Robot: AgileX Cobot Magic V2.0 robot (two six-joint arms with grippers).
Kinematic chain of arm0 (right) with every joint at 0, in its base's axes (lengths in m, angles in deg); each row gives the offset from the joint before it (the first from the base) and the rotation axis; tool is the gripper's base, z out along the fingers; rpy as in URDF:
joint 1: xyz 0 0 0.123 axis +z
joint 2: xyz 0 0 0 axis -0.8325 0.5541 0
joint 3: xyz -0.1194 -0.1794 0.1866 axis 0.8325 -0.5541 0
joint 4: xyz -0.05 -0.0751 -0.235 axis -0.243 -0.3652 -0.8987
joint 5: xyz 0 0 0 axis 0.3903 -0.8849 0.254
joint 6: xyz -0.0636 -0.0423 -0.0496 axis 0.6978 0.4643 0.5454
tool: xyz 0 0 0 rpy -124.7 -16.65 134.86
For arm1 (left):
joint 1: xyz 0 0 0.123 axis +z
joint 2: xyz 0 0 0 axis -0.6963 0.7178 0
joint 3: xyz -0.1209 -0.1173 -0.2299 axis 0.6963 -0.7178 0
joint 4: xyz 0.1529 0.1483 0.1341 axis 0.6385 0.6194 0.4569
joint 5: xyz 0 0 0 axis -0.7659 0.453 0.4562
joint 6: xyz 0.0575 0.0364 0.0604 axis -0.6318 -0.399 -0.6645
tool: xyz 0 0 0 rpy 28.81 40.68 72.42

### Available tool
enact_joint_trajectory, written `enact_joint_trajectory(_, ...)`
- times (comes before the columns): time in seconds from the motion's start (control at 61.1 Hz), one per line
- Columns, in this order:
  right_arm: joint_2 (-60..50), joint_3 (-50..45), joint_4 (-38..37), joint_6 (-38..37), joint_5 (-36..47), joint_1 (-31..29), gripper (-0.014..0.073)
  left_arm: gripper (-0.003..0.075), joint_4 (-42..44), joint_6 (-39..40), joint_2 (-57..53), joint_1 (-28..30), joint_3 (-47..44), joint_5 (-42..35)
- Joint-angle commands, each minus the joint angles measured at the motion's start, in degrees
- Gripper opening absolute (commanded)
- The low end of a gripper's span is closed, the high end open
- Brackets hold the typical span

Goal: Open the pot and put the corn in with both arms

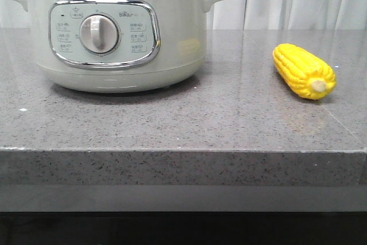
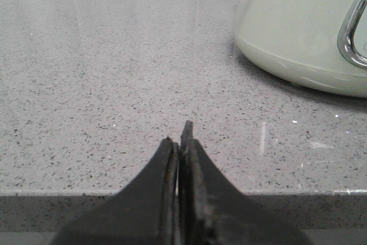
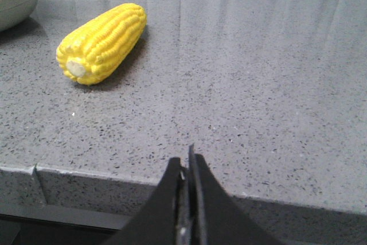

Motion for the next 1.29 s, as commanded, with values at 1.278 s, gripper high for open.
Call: enact_joint_trajectory(1.278, 18.4, 30.6, -0.3, 0.7, -4.7, 0.0, -0.0060, 0.0004, -5.6, 0.6, 24.3, 0.2, 29.6, -7.0)
